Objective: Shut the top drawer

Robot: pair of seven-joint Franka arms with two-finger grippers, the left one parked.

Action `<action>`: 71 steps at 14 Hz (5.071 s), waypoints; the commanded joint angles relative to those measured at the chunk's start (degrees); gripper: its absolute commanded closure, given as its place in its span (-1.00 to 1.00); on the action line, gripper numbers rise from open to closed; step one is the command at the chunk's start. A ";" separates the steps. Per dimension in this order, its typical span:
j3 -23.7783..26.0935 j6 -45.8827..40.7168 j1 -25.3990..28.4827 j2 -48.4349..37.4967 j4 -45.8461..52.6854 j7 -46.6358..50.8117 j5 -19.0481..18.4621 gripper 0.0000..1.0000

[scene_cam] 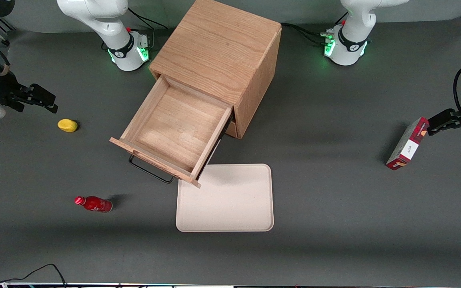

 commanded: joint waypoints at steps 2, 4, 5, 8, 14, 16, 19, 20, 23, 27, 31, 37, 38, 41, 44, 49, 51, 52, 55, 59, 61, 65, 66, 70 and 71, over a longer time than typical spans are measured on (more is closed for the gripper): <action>-0.12 -1.30 0.38 1.04 2.19 -1.09 -1.47 -1.00; -0.12 -1.30 0.38 1.12 2.20 -1.17 -1.47 -1.00; -0.04 -1.30 0.38 1.12 2.19 -1.09 -1.47 -1.00; -0.04 -1.47 0.38 0.86 2.02 -1.17 -1.47 -1.00; -0.47 -3.58 0.38 1.04 2.19 -2.05 -1.30 -1.00; -0.83 -3.58 0.38 1.12 2.28 -3.71 -1.30 -1.00; -0.74 -3.58 0.38 1.21 2.63 -5.39 -1.21 -1.00; -0.13 -3.58 0.47 1.65 3.33 -5.30 -1.21 -1.00; 4.08 -5.77 1.17 6.90 12.35 -5.04 -1.30 -1.00; 9.97 -9.99 1.52 15.87 25.55 -2.76 -1.47 -1.00; 14.11 -10.44 2.49 19.58 30.14 -0.21 -4.90 -1.00; 15.35 -13.16 2.40 24.04 35.04 -24.66 -4.99 -1.00; 15.43 -14.38 2.40 25.72 37.33 -31.60 -4.99 -1.00; 15.17 -15.62 2.40 27.84 39.02 -44.81 -4.99 -1.00; 14.64 -17.11 2.40 28.63 39.20 -54.51 -4.99 -1.00; 14.47 -17.47 1.70 28.98 38.93 -54.18 -0.68 -1.00; 13.68 -17.56 1.44 30.21 38.76 -53.39 0.10 -1.00; 12.37 -17.47 1.44 31.17 38.84 -52.77 1.41 -1.00; 9.90 -17.21 1.52 34.16 38.93 -50.75 4.94 -1.00; 10.33 -13.96 2.31 39.61 40.34 -50.13 5.12 -1.00; 10.86 -11.16 2.40 41.54 40.25 -48.64 5.38 -1.00; 12.00 -7.38 3.28 44.80 39.28 -44.25 5.38 -1.00; 12.00 -6.58 3.46 45.41 39.11 -44.07 5.38 -1.00; 12.62 -3.16 3.72 46.47 37.19 -40.73 5.30 -1.00; 12.71 -1.49 3.72 46.39 36.04 -40.55 5.30 -1.00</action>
